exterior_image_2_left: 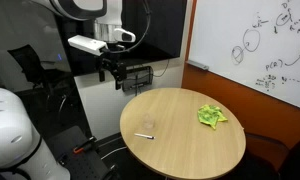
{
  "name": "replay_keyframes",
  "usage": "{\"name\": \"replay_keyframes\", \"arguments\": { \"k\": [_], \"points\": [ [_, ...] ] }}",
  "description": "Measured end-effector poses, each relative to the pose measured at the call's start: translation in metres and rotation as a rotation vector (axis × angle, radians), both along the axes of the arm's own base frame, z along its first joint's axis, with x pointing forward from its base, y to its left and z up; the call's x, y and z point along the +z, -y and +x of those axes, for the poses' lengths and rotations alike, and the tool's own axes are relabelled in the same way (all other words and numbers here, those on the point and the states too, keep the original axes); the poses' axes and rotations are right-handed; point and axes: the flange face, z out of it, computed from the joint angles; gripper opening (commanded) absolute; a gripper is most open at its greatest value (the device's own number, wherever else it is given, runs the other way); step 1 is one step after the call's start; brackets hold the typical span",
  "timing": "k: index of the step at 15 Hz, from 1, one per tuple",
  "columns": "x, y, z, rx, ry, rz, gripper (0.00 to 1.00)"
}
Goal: Put the pen in the cup
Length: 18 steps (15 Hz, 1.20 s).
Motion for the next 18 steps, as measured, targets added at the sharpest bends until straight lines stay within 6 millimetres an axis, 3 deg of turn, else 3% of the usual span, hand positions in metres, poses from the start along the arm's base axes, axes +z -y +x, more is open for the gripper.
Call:
{"name": "replay_keyframes", "arguments": {
  "k": [8,11,15,18],
  "points": [
    [0.0,0.0,0.0,0.0,0.0,0.0,1.0],
    [-0.01,-0.003,0.013,-0.136,0.044,-0.006,1.0],
    [-0.075,-0.02,0.051,-0.35,0.076,0.004,1.0],
    [-0.133,-0.017,0.083,-0.511,0.099,0.005,1.0]
  ]
}}
